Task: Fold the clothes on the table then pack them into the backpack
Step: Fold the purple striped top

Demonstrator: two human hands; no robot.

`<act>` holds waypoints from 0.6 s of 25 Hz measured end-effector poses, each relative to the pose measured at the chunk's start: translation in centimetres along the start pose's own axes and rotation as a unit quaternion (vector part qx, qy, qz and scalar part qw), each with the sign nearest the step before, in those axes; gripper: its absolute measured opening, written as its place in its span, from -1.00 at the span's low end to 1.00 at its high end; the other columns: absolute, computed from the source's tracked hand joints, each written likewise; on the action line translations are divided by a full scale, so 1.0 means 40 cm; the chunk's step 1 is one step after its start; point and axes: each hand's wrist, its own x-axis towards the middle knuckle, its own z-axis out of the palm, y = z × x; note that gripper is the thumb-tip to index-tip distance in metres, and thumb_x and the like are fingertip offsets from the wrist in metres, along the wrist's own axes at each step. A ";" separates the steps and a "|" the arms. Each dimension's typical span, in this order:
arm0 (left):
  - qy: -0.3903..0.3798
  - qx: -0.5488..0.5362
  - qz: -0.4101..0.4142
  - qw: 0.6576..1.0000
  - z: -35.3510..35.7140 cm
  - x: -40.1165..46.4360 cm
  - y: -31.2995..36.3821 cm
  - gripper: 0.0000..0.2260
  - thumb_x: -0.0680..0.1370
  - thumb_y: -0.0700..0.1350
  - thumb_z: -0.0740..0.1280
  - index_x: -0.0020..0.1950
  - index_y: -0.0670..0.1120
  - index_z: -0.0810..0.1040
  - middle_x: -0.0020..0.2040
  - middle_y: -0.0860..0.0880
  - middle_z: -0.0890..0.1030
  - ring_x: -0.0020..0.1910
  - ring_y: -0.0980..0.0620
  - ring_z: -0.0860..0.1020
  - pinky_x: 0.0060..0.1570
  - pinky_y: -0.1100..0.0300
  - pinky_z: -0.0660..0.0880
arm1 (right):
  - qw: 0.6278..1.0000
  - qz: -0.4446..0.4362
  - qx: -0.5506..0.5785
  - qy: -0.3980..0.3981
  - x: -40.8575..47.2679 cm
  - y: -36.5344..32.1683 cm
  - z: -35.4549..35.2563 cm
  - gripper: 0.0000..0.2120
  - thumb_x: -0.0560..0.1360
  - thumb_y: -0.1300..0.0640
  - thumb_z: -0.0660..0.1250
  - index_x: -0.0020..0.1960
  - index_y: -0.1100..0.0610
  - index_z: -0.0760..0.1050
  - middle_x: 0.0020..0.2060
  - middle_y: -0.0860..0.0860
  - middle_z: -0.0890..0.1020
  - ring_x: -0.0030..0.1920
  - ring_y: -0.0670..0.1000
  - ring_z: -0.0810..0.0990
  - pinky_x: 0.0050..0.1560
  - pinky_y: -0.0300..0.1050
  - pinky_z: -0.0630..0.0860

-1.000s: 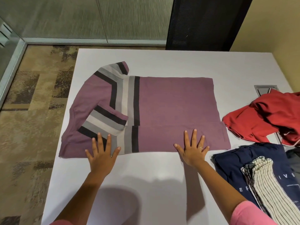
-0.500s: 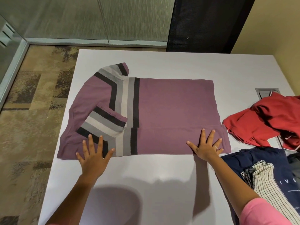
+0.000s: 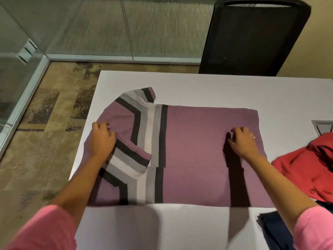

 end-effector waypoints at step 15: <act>-0.133 -0.249 -0.186 0.941 0.111 0.398 0.018 -0.86 0.53 -0.13 0.40 0.00 -0.17 0.52 -0.08 -0.18 0.53 -0.37 -0.05 0.51 -0.58 0.30 0.51 | 0.995 0.014 -0.084 -0.052 0.403 0.130 -0.061 -0.72 0.47 0.31 0.32 0.17 0.32 0.52 -0.03 0.28 0.49 -0.05 0.30 0.50 -0.09 0.02 0.44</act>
